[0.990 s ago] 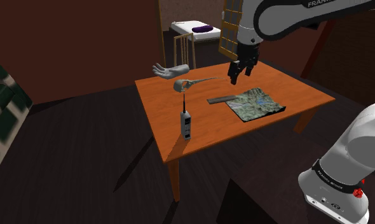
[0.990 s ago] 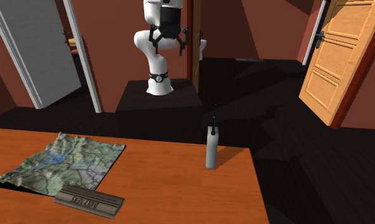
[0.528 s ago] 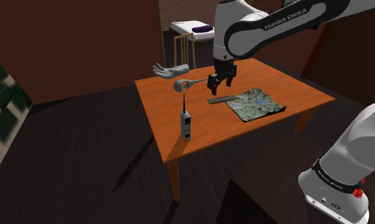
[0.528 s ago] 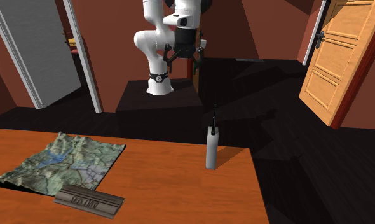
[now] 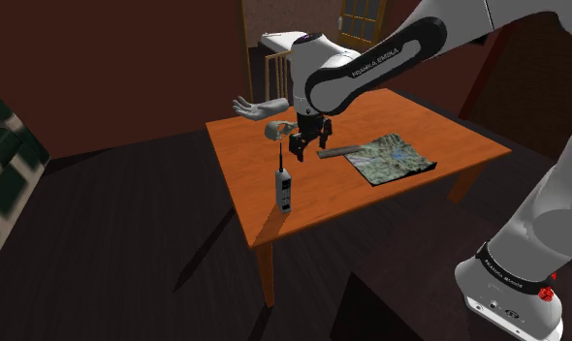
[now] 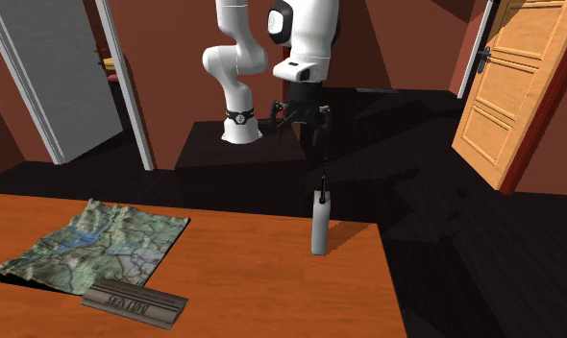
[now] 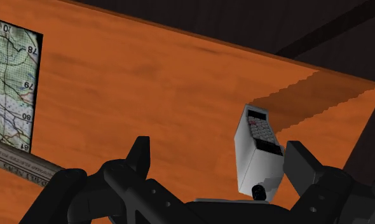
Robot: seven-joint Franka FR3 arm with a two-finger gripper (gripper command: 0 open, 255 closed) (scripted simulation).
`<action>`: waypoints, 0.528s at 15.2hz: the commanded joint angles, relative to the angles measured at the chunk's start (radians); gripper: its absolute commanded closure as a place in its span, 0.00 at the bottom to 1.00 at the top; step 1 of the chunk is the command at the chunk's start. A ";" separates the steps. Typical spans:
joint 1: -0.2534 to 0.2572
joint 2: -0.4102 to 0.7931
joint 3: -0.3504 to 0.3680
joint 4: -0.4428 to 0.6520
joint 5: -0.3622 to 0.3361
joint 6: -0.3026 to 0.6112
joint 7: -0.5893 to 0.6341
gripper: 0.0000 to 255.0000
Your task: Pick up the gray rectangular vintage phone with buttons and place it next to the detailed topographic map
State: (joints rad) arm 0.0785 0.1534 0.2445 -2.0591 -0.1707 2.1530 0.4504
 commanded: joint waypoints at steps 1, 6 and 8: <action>0.017 0.089 0.004 0.067 -0.023 0.005 0.039 0.00; 0.064 0.293 -0.005 0.244 -0.067 -0.003 0.103 0.00; 0.085 0.376 -0.011 0.325 -0.079 -0.015 0.121 0.00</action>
State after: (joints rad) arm 0.1520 0.4864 0.2359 -1.7765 -0.2432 2.1449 0.5601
